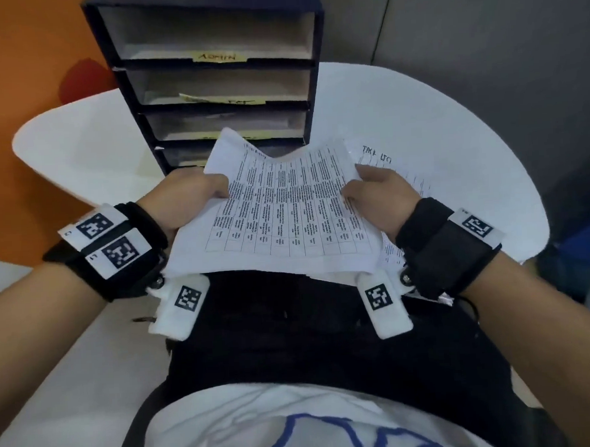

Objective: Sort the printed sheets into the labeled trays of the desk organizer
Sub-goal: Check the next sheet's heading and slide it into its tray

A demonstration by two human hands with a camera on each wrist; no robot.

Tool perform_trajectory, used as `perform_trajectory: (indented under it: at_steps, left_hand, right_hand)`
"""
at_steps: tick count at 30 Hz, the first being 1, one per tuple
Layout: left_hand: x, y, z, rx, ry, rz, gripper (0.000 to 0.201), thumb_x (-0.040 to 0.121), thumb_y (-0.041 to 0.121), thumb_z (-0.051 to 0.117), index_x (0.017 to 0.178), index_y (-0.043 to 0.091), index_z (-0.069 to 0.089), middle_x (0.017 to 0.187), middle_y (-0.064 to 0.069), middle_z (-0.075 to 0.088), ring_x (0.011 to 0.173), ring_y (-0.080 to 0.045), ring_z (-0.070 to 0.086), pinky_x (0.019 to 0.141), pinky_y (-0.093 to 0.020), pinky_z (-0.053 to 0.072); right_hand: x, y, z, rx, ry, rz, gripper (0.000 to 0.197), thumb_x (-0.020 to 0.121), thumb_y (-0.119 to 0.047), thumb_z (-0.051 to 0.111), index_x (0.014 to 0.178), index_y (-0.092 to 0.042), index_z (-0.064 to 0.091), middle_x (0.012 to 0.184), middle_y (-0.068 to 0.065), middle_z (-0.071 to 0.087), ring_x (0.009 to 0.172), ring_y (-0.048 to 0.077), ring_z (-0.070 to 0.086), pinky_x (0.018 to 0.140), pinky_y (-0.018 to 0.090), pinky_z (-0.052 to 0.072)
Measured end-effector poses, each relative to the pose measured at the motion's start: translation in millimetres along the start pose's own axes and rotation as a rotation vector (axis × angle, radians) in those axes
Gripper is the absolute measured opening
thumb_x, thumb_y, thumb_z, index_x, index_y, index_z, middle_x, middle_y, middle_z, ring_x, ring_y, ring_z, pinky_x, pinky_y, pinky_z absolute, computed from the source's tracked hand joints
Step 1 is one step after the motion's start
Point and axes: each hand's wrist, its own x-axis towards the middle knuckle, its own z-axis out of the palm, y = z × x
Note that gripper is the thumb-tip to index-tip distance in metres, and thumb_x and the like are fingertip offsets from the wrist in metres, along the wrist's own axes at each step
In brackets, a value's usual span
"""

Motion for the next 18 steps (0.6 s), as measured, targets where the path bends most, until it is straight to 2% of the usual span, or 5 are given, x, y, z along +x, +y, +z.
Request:
perform_trajectory:
  at_steps: [4,8,10,13,18]
  left_hand:
    - [-1.0,-3.6,-27.3,-0.128,-0.019,-0.072,0.069,0.047,0.027,0.067,0.107,-0.007,0.067,0.106,-0.021,0.068,0.083,-0.032,0.062,0.08,-0.04,0.044]
    - [2.7,-4.6,-47.5,-0.205,-0.009,-0.064,0.052,0.06,0.022,0.062,0.104,-0.005,0.066,0.106,-0.02,0.07,0.077,-0.031,0.063,0.075,-0.035,0.046]
    - [5.4,-4.4,-53.1,-0.233,-0.017,-0.045,0.027,0.074,0.016,0.054,0.087,-0.003,0.067,0.091,-0.018,0.071,0.065,-0.029,0.062,0.064,-0.027,0.049]
    - [11.3,-8.1,-60.1,-0.257,-0.033,-0.023,0.034,0.083,0.01,0.043,0.062,0.002,0.069,0.072,-0.016,0.07,0.051,-0.025,0.061,0.05,-0.018,0.051]
    - [13.6,-9.8,-69.3,-0.321,-0.012,-0.045,0.022,0.084,0.014,0.045,0.085,0.0,0.062,0.074,-0.014,0.071,0.05,-0.024,0.063,0.05,-0.02,0.051]
  right_hand:
    - [-1.4,-17.6,15.6,0.107,-0.007,-0.024,0.068,0.068,-0.026,0.064,0.135,-0.014,0.054,0.132,0.007,0.06,0.119,0.028,0.058,0.104,0.046,0.044]
    - [-2.0,-32.5,29.4,0.164,-0.032,-0.062,0.038,0.09,0.001,0.048,0.126,-0.002,0.057,0.119,0.011,0.067,0.099,0.029,0.065,0.088,0.036,0.053]
    - [-1.2,-39.7,34.6,0.137,-0.048,-0.086,0.033,0.09,0.006,0.044,0.12,0.005,0.059,0.109,0.014,0.067,0.082,0.03,0.058,0.069,0.035,0.049]
    - [2.3,-47.2,44.6,0.12,-0.084,-0.08,0.029,0.09,0.009,0.042,0.111,0.006,0.062,0.1,0.019,0.067,0.078,0.028,0.058,0.069,0.036,0.048]
    - [15.5,-56.5,58.8,0.029,-0.083,-0.111,0.029,0.093,0.007,0.043,0.116,0.005,0.06,0.101,0.017,0.068,0.063,0.014,0.058,0.049,0.013,0.047]
